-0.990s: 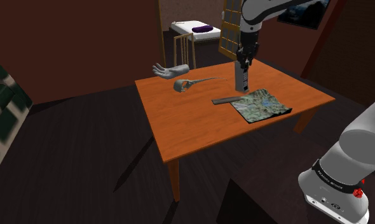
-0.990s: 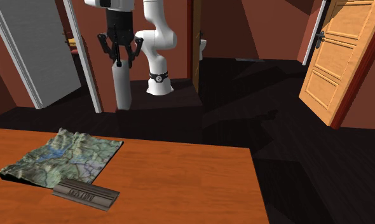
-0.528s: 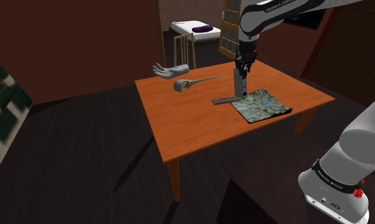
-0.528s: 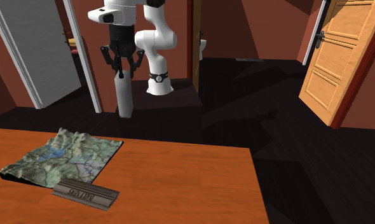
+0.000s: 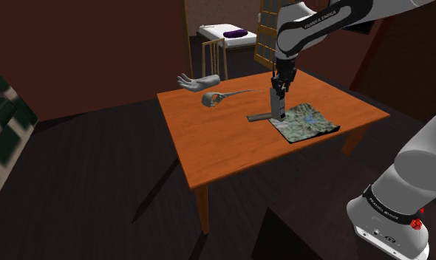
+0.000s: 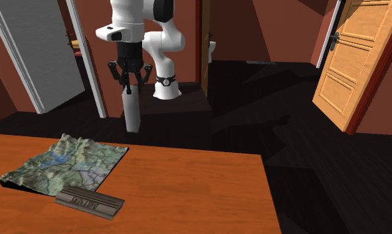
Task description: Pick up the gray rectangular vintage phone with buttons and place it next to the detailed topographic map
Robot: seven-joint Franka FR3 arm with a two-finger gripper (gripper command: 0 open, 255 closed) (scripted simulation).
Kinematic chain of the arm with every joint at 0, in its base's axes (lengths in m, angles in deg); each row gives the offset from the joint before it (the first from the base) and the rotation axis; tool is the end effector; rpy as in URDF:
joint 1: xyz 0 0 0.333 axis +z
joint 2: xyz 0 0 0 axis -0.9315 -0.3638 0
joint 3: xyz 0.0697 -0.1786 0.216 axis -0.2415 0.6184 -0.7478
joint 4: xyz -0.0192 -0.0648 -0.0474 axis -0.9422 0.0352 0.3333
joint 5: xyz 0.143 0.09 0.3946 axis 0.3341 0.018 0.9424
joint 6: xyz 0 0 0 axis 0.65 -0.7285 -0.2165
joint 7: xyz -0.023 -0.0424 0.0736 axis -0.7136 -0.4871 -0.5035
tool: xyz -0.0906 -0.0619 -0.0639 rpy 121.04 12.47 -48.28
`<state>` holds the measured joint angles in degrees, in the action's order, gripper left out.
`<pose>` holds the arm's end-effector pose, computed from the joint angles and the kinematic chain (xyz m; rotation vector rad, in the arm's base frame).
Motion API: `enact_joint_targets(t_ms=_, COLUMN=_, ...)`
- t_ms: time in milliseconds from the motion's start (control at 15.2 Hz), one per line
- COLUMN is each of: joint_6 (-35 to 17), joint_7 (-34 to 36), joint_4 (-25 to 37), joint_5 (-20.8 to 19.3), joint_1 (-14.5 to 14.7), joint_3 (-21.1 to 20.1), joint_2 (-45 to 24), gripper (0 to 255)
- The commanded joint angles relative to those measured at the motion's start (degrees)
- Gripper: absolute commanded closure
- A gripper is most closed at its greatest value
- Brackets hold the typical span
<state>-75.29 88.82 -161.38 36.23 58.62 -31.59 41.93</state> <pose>0.5569 -0.0944 0.3401 3.0154 -0.0824 -0.0870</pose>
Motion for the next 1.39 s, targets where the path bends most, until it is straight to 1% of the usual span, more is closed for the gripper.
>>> enact_joint_targets(t_ms=0, joint_6=-1.5, joint_7=0.3, joint_4=-0.8, joint_5=-0.1, joint_1=0.0, joint_3=0.0, joint_2=-0.6, gripper=255)
enact_joint_targets(t_ms=1320, joint_6=-16.0, joint_7=3.0, joint_4=-6.5, joint_5=-2.3, joint_1=-0.1, joint_3=0.4, joint_2=-9.5, gripper=255)
